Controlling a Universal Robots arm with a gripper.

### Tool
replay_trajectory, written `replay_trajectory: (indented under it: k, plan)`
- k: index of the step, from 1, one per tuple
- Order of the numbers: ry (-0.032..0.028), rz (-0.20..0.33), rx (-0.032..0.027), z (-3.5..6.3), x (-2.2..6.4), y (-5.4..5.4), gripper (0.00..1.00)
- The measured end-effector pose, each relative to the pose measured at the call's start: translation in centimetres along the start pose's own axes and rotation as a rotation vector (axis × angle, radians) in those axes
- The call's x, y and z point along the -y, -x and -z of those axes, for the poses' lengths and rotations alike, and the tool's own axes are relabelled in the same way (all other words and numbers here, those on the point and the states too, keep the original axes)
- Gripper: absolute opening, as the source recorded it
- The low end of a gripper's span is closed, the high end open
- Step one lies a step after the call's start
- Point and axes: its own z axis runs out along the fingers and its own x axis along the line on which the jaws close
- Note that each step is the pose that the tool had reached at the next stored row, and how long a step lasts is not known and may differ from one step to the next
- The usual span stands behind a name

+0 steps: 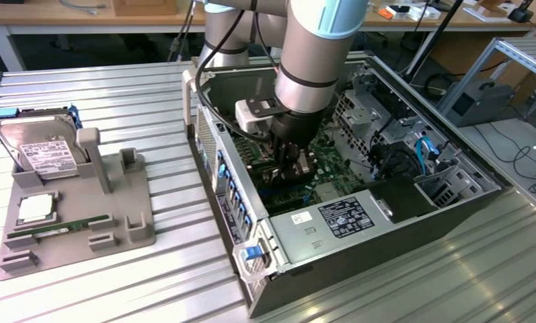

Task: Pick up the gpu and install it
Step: 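Insert the gpu into the slot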

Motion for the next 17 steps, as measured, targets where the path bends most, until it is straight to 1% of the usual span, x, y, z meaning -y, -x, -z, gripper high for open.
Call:
replay_trajectory:
  k: [2, 3, 17]
  plan:
    - [-0.0002, 0.000, -0.0069, 0.00, 0.00, 0.00, 0.27]
    - [-0.0001, 0.000, -0.0093, 0.00, 0.00, 0.00, 0.27]
    - [-0.0002, -0.001, -0.0095, -0.01, -0.01, 0.30, 0.27]
